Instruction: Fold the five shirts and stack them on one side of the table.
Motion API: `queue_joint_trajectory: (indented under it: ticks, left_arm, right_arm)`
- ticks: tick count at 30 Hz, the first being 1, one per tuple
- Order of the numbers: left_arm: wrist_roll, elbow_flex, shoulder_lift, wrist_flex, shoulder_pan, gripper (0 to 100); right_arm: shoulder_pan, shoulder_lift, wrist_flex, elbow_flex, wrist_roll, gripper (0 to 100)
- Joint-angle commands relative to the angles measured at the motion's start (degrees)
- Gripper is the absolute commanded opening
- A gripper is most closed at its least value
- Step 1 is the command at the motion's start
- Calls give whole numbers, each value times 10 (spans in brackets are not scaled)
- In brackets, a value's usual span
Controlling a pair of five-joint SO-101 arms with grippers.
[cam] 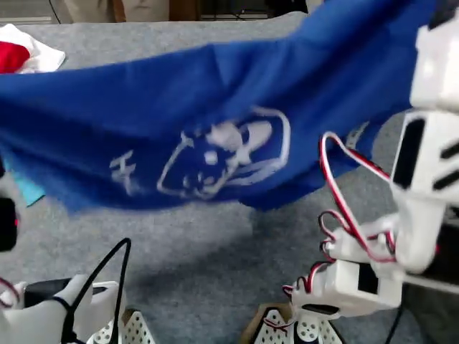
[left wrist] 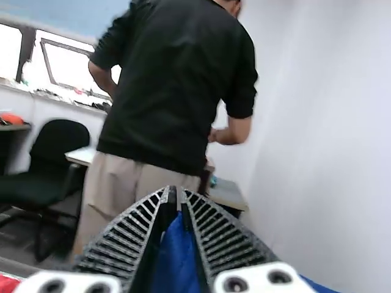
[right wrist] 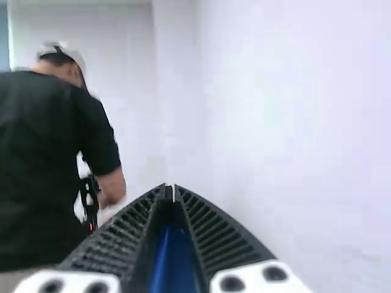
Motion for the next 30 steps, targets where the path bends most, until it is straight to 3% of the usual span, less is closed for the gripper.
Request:
queue_joint_trajectory:
  ticks: [1,12,18,21,30]
  left_arm:
    - [-14,28,0,5,-13,18]
    - [-10,366,-7,6,-12,18]
    - [-11,544,0,-12,-12,18]
    - [-11,667,0,-95,-17,18]
    - [-11,991,0,-451,-37,18]
  right_arm:
    - [6,-14,-47,-9,-4,5]
    - [-56,-22,24,74,0,5]
    - [-80,-21,36,247,1,5]
    - [-80,-16,-17,363,1,5]
    - [-76,44,-240,590,1,5]
